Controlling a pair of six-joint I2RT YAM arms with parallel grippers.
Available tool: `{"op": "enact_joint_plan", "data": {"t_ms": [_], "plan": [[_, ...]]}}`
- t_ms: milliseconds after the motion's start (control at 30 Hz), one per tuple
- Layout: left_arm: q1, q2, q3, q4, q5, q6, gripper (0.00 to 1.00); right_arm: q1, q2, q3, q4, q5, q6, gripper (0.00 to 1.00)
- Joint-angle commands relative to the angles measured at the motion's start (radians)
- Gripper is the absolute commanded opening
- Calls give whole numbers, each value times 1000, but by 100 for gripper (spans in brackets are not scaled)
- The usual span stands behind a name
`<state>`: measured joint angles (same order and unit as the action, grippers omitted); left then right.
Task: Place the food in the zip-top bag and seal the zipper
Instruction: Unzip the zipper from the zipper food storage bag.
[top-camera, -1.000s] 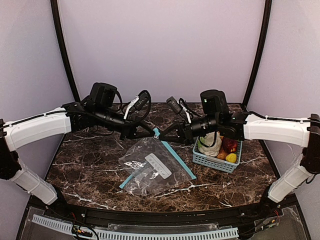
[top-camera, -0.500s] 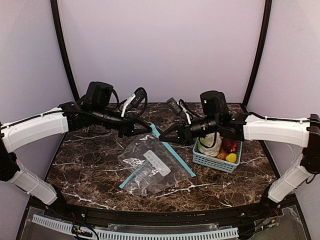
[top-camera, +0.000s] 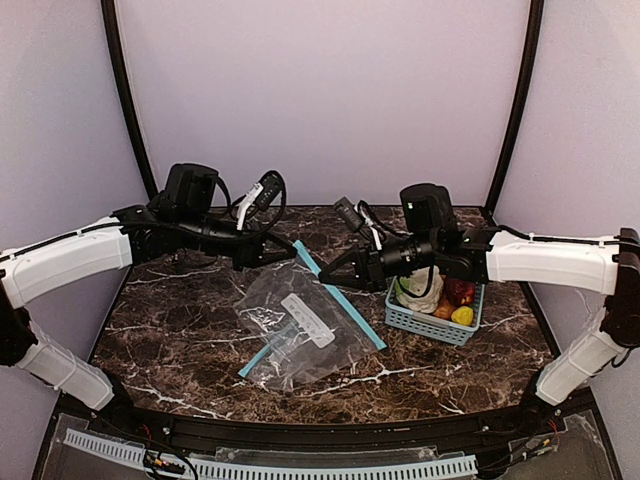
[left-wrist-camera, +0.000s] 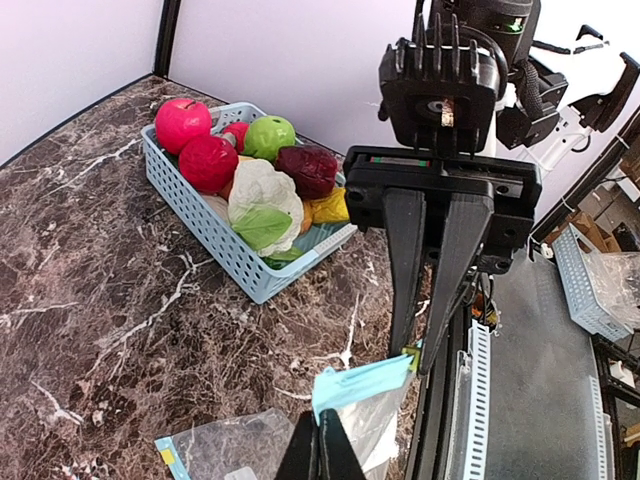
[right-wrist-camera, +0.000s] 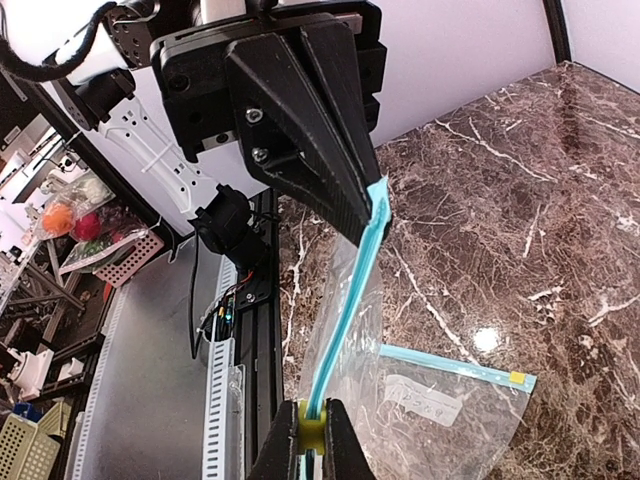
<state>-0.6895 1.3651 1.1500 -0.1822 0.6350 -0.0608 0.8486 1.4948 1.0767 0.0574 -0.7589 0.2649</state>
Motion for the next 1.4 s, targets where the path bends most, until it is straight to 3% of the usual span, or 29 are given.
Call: {"op": "enact_joint_plan", "data": {"t_ms": [0, 1367], "plan": [[43, -48, -24, 34, -83, -23, 1, 7, -6, -21, -11, -21, -1, 0], [126, -98, -42, 26, -270, -51, 1, 7, 20, -21, -18, -17, -7, 0]]}}
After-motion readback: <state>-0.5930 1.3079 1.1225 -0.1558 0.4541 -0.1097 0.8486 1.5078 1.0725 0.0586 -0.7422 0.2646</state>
